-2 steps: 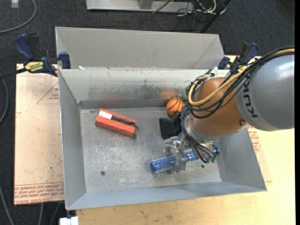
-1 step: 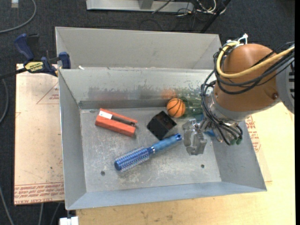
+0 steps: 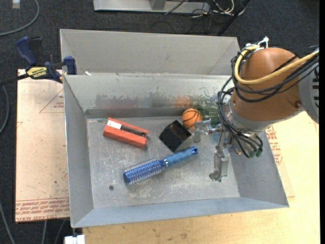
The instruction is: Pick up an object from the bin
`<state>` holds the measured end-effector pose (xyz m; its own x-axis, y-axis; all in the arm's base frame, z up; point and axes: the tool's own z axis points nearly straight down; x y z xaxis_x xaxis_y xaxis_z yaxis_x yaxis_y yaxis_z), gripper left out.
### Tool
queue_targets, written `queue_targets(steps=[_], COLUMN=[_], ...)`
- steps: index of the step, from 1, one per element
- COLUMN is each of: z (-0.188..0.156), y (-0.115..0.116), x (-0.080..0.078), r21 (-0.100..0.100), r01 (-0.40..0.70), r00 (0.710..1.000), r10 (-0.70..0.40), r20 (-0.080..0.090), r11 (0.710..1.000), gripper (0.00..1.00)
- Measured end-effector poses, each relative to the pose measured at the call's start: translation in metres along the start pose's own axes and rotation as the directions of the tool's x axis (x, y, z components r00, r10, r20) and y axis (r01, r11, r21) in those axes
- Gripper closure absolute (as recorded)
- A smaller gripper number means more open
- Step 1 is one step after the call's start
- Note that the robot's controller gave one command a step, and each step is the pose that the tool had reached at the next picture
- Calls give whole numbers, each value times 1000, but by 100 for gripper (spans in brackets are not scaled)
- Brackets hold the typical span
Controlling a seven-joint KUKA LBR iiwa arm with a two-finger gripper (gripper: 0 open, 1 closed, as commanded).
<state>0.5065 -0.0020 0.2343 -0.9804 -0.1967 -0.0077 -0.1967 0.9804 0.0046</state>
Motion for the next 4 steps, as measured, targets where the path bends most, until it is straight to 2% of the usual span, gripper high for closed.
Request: queue_targets(steps=[1,2,3,4], z=[0,15,54,108], y=[0,27,33,43], x=[0,-3,-16,-42], r21=[0,3,-2,7], r01=[0,-52,33,224], r00=[1000,999,999,975], r10=[0,52,-33,-224], r20=[0,3,4,7], r11=[1000,999,999,975], gripper=[0,0,0,0])
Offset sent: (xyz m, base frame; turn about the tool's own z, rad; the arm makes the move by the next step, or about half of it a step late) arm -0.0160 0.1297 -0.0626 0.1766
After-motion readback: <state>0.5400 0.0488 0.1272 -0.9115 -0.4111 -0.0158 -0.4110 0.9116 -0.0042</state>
